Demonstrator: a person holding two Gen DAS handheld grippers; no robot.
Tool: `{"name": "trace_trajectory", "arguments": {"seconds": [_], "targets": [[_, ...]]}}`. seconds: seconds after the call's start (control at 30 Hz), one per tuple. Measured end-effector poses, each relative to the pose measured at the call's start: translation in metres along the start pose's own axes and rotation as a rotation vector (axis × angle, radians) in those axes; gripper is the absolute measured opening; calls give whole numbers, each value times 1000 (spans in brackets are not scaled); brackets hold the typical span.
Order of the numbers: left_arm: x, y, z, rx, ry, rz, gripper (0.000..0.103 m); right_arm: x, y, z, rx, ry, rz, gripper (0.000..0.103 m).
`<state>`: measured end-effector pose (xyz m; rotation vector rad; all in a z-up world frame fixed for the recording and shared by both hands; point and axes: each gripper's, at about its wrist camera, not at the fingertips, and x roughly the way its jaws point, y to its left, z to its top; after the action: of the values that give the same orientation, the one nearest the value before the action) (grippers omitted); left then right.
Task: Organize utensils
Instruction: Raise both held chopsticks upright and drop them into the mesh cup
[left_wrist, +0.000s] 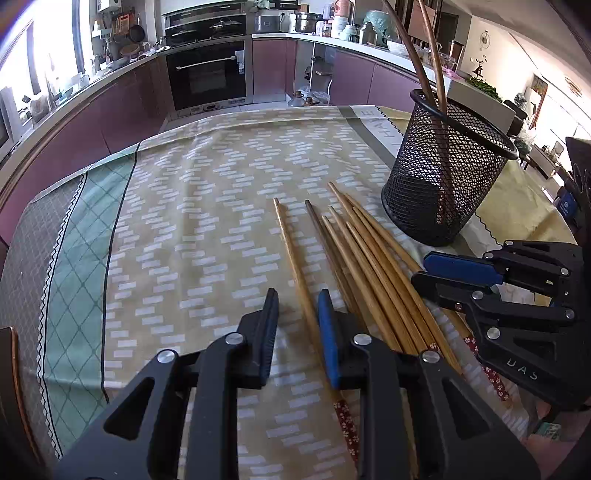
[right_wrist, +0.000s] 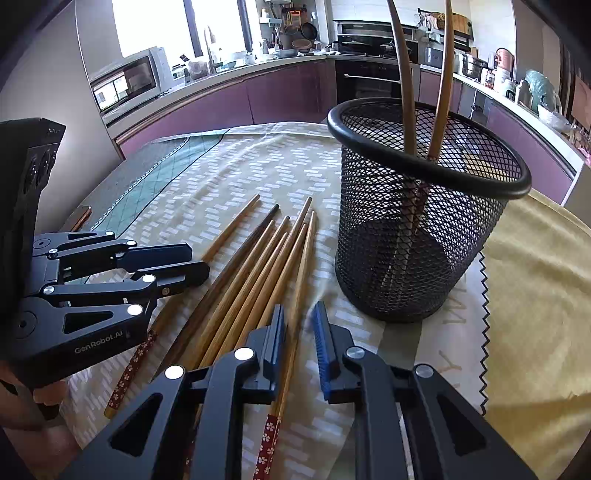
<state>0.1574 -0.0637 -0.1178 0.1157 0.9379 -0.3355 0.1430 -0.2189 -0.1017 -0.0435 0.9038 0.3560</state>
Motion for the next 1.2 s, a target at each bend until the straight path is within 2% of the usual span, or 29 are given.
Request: {"name": "trace_trajectory", "arguments": {"seconds": [0.2,0.6,0.77,1.2], "targets": [[2,0,-1,-31,-5,-15,8,-3,-6,-3,27,-9,15,7],[-15,5,-7,-71,-29,-45,8,-21,-11,-6,53,-46,59,6],[-38,6,-6,-62,-69,-64,8,-38,-8,-5,42,-89,107,6],[-119,0,9,-18,-220,-230,7,-96,-23,7,64,-250,178,6]]}}
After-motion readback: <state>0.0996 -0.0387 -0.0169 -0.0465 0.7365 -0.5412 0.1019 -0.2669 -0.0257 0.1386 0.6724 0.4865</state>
